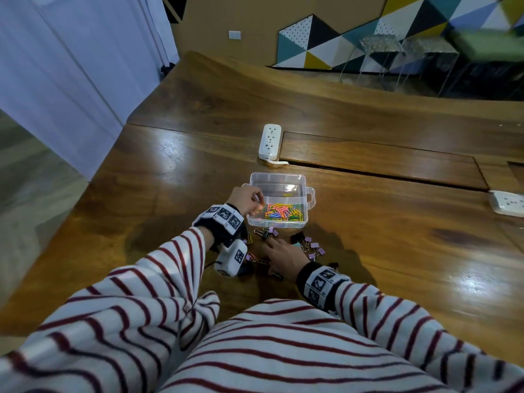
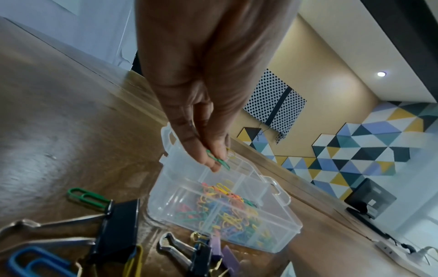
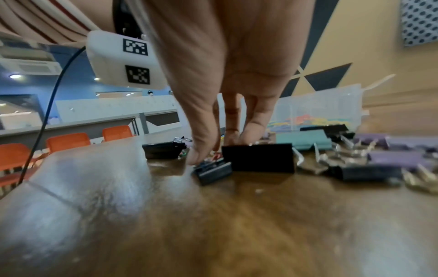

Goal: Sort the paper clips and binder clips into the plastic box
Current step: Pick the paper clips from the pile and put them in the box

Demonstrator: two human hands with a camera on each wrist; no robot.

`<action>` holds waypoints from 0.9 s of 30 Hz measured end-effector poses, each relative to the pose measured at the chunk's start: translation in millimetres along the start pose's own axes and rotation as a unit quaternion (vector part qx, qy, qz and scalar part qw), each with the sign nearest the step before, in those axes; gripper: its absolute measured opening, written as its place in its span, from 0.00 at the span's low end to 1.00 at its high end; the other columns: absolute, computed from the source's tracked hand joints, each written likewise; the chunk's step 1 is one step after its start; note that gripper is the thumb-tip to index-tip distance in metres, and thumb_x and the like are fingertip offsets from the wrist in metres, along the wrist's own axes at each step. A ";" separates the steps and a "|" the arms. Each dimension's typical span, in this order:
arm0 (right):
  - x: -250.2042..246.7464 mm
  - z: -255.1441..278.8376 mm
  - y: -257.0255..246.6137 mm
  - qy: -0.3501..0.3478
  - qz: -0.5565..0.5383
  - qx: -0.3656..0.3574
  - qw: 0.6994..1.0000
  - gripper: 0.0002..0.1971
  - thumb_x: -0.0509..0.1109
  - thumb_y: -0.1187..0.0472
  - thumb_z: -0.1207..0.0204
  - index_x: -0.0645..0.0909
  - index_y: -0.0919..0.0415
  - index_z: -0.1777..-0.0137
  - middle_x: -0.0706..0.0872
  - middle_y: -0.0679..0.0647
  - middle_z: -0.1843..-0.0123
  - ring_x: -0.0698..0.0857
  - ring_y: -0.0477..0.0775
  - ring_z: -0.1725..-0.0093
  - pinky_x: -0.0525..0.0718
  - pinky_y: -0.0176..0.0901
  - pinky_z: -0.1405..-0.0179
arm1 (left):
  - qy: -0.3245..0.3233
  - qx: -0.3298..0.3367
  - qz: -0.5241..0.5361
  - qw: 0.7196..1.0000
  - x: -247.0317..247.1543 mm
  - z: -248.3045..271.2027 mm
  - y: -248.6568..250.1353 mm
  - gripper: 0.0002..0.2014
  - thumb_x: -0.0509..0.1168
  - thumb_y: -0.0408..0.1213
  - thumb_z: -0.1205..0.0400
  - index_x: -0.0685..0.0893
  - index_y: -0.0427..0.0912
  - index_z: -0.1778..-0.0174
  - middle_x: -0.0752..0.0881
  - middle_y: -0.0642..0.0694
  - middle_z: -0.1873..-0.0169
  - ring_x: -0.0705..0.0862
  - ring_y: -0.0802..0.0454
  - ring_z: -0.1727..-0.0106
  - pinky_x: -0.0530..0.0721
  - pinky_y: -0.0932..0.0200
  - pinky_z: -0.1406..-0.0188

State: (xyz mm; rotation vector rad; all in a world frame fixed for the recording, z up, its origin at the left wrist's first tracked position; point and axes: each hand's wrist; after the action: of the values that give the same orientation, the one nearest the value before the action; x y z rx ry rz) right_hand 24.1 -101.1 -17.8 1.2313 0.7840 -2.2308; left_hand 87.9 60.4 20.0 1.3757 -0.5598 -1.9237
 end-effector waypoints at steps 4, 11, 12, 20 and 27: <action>7.3 7.2 0.0 0.024 -0.048 0.024 0.998 0.16 0.65 0.66 0.24 0.72 0.62 0.36 0.75 0.62 0.36 0.75 0.63 0.37 0.78 0.55 0.46 | -0.005 0.016 -0.043 0.999 3.0 -5.7 2.9 0.04 0.69 0.27 0.25 0.86 0.33 0.55 0.88 0.34 0.55 0.84 0.50 0.67 0.84 0.67 0.67; 6.3 11.4 8.2 0.033 -0.116 0.045 0.992 0.19 0.64 0.72 0.27 0.71 0.62 0.36 0.78 0.61 0.36 0.77 0.63 0.37 0.78 0.54 0.41 | -0.004 -0.001 -0.030 1.000 -2.9 -15.0 -3.0 0.06 0.68 0.26 0.24 0.86 0.33 0.53 0.89 0.36 0.52 0.83 0.58 0.67 0.82 0.75 0.73; 6.4 11.9 10.9 0.038 -0.128 0.050 0.990 0.20 0.64 0.72 0.27 0.70 0.63 0.35 0.78 0.62 0.35 0.77 0.63 0.37 0.77 0.53 0.40 | 0.001 -0.008 -0.021 1.000 -4.9 -15.4 -5.3 0.05 0.68 0.26 0.25 0.86 0.34 0.54 0.89 0.36 0.53 0.84 0.57 0.67 0.83 0.73 0.70; 13.0 10.3 20.2 0.053 -0.140 0.048 0.988 0.08 0.65 0.70 0.26 0.80 0.60 0.49 0.85 0.58 0.46 0.83 0.58 0.45 0.82 0.49 0.48 | -0.059 0.024 -0.040 0.997 -1.0 -9.8 -0.9 0.11 0.67 0.30 0.23 0.85 0.36 0.45 0.87 0.40 0.45 0.85 0.50 0.46 0.79 0.68 0.50; 2.1 17.7 32.6 0.113 -0.254 0.048 0.959 0.08 0.67 0.69 0.26 0.81 0.65 0.48 0.87 0.60 0.47 0.84 0.56 0.48 0.81 0.41 0.46 | -0.015 0.089 -0.044 0.995 -3.5 21.3 -3.0 0.13 0.61 0.27 0.20 0.83 0.37 0.41 0.86 0.42 0.43 0.83 0.56 0.47 0.77 0.63 0.39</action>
State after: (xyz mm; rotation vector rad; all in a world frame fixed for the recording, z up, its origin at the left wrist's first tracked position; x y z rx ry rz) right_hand 33.5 -137.0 -20.3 1.4823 1.2083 -2.5792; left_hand 67.7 63.9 27.4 1.5076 -0.7100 -2.0068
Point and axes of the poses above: each hand's wrist, its own z-axis away from the middle knuckle, its own x-axis out of the palm, y = z × x
